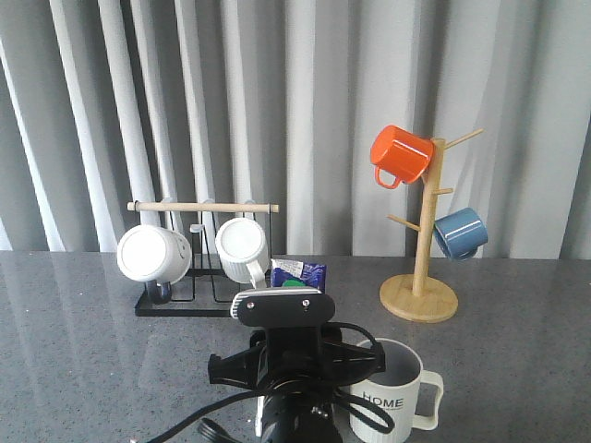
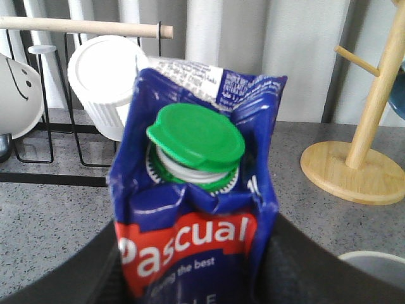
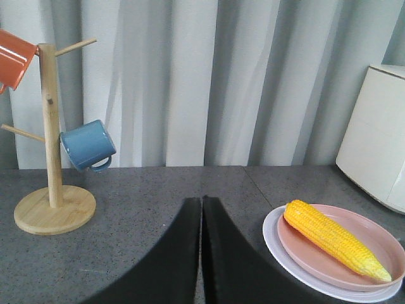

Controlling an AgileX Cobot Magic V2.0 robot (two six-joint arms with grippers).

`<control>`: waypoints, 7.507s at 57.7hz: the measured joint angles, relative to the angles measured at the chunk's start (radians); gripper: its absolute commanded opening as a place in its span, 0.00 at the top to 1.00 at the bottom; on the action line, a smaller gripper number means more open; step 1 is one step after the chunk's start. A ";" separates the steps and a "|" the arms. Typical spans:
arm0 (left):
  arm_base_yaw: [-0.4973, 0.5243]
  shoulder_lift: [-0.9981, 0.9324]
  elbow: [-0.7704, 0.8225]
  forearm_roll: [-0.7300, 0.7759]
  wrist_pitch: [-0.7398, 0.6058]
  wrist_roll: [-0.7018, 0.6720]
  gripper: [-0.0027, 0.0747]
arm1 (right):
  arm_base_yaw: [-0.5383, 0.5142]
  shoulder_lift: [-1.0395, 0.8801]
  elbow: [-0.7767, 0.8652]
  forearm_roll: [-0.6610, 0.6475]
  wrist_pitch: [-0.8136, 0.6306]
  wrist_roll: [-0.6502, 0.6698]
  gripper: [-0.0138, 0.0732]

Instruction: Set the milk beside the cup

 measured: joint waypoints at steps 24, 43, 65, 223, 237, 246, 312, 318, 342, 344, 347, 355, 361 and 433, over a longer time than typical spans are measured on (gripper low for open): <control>0.000 0.000 0.000 0.001 0.006 0.003 0.45 | 0.000 0.000 0.000 0.000 0.000 0.000 0.85; 0.000 0.000 0.000 -0.032 0.026 0.014 0.31 | 0.000 0.000 0.000 0.000 0.000 0.000 0.85; 0.000 -0.009 0.000 -0.030 0.046 0.018 0.25 | 0.000 0.000 0.000 0.000 0.000 0.000 0.85; 0.093 -0.729 0.231 1.591 1.092 -1.319 0.97 | 0.000 0.000 0.000 0.000 0.000 0.000 0.85; 0.248 -0.954 0.502 1.470 0.935 -1.196 0.97 | 0.000 0.000 0.000 0.000 0.000 0.000 0.85; 0.330 -1.127 0.717 1.380 0.763 -1.069 0.97 | 0.000 0.000 0.000 0.000 0.000 0.000 0.85; 0.832 -1.962 1.392 1.414 0.917 -1.090 0.97 | 0.000 0.000 0.000 0.000 0.000 0.000 0.85; 0.850 -1.963 1.392 1.437 0.963 -1.100 0.97 | 0.000 0.000 0.000 0.000 0.000 0.000 0.85; 0.907 -1.963 1.392 1.458 1.040 -1.093 0.97 | 0.000 0.000 0.000 0.000 0.000 0.000 0.85; 0.907 -1.963 1.392 1.458 1.040 -1.091 0.97 | 0.000 0.000 0.000 0.000 0.000 0.000 0.85; 0.907 -1.963 1.392 1.458 1.040 -1.089 0.97 | 0.000 0.000 0.000 0.000 0.000 0.000 0.85; 0.907 -1.963 1.392 1.458 1.040 -1.087 0.97 | 0.000 0.000 0.000 0.000 0.000 0.000 0.85; 0.907 -1.963 1.392 1.458 1.040 -1.087 0.97 | 0.000 0.000 0.000 0.000 0.000 0.000 0.85; 0.907 -1.963 1.392 1.461 1.046 -1.084 0.97 | -0.016 -0.030 0.000 -0.193 0.334 0.232 0.85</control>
